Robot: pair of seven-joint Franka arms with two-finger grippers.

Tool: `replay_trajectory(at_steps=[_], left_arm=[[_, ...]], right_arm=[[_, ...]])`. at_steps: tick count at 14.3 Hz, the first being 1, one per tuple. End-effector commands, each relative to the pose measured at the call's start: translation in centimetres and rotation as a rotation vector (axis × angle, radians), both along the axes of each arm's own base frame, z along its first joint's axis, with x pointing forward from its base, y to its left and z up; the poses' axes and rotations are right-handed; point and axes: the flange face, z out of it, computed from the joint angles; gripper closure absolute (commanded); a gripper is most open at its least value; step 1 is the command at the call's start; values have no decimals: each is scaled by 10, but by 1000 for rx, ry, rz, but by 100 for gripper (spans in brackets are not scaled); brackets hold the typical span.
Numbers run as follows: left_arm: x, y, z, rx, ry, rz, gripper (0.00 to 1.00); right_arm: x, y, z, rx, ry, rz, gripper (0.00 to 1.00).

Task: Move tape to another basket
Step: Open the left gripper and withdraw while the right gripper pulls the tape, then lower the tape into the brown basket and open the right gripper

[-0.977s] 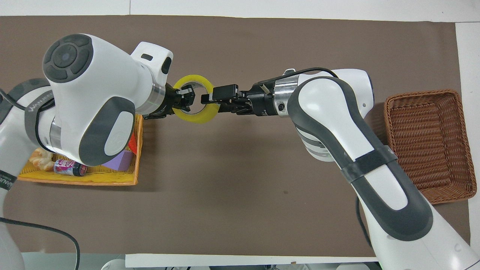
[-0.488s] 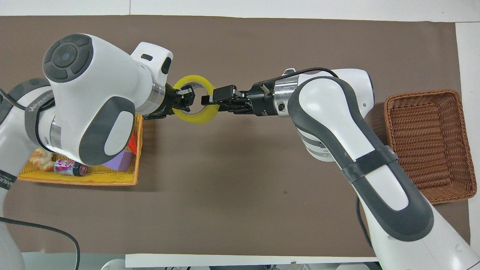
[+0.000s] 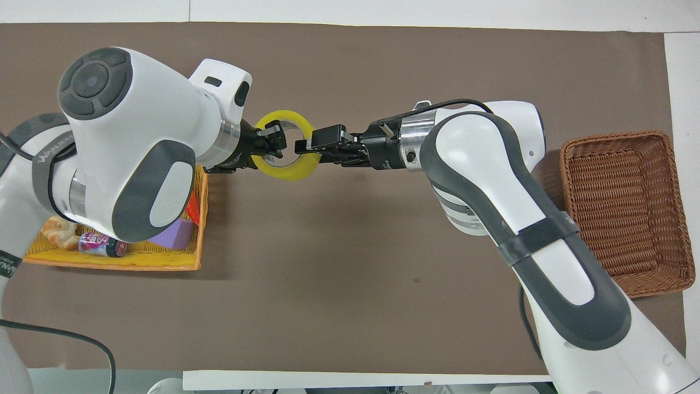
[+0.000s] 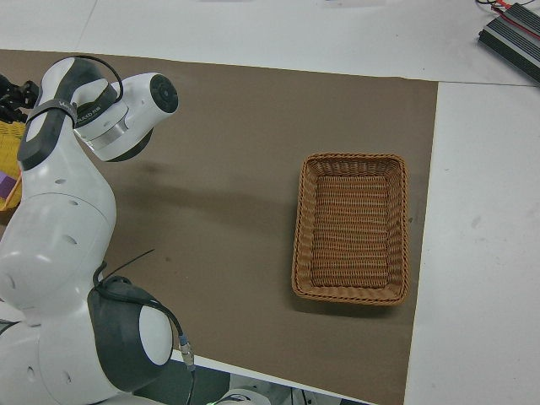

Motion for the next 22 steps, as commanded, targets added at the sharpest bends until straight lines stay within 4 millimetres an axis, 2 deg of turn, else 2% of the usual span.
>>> replay_trajectory(at_steps=[1, 4, 5, 7, 9, 11, 13, 15, 17, 18, 20, 21, 22], left_arm=[[-5, 28, 50, 4, 15, 4, 4], [4, 68, 75, 18, 38, 29, 3], [3, 82, 87, 16, 13, 26, 2], [11, 123, 91, 30, 28, 33, 2], [22, 168, 88, 39, 38, 23, 2], [31, 216, 87, 41, 32, 10, 2], [37, 268, 84, 75, 15, -12, 2], [35, 318, 81, 112, 26, -67, 2], [32, 361, 81, 164, 20, -153, 2], [31, 374, 82, 196, 19, -189, 2], [30, 391, 81, 209, 11, -195, 1], [30, 392, 82, 210, 10, -191, 1], [30, 391, 82, 209, 12, -191, 1]], right_arm=[[0, -4, 4, 21, -3, 4, 100], [0, -7, 1, 9, -19, 16, 100], [1, -18, -2, 4, -21, 7, 100], [11, -53, -5, 13, -12, 18, 100], [22, -105, -1, -25, -29, 23, 100], [29, -169, -3, -39, -20, 46, 100], [27, -250, -4, -38, -30, 75, 100], [12, -333, -7, -69, -39, 103, 100], [-7, -408, -8, -102, -43, 101, 100], [-20, -455, -6, -150, -49, 98, 100], [-47, -528, -5, -259, -68, 136, 100], [-64, -562, -17, -279, -77, 141, 100], [-75, -584, -31, -277, -92, 146, 100]])
